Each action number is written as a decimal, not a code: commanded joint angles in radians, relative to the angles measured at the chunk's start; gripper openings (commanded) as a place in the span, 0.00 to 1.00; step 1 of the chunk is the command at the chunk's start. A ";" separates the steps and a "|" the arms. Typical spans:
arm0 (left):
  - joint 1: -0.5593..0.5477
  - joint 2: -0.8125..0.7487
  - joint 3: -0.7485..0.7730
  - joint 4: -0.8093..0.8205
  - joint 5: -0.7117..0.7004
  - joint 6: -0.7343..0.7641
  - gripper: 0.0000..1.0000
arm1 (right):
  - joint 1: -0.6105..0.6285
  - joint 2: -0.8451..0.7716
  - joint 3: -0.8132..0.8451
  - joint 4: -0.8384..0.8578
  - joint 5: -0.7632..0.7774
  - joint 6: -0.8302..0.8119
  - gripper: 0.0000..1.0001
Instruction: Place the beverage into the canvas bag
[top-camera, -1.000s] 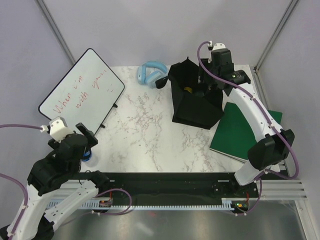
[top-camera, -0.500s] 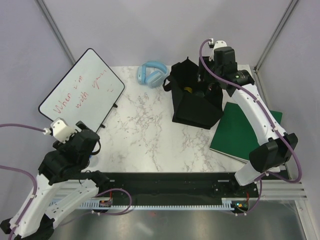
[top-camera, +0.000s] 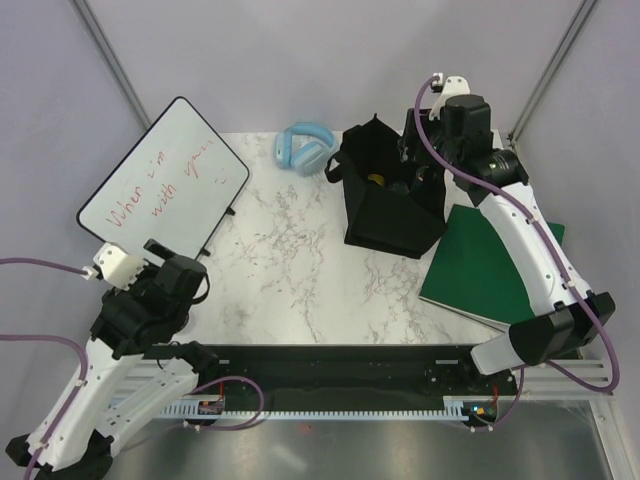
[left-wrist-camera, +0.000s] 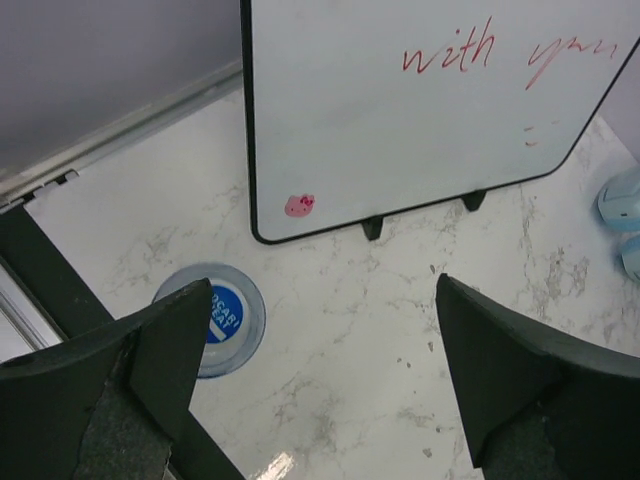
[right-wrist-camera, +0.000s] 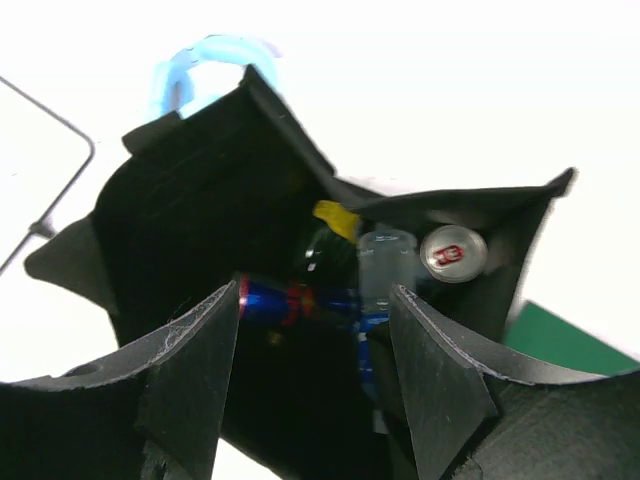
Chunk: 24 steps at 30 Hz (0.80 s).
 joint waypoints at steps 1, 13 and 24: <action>0.007 0.079 0.106 -0.126 -0.209 0.077 1.00 | 0.031 0.003 -0.040 0.066 -0.117 0.040 0.68; 0.005 -0.062 0.278 0.550 0.307 0.784 1.00 | 0.481 0.081 -0.236 0.603 -0.190 0.020 0.83; 0.005 -0.013 0.576 0.619 0.738 0.818 1.00 | 0.765 0.463 -0.051 0.908 -0.279 -0.087 0.89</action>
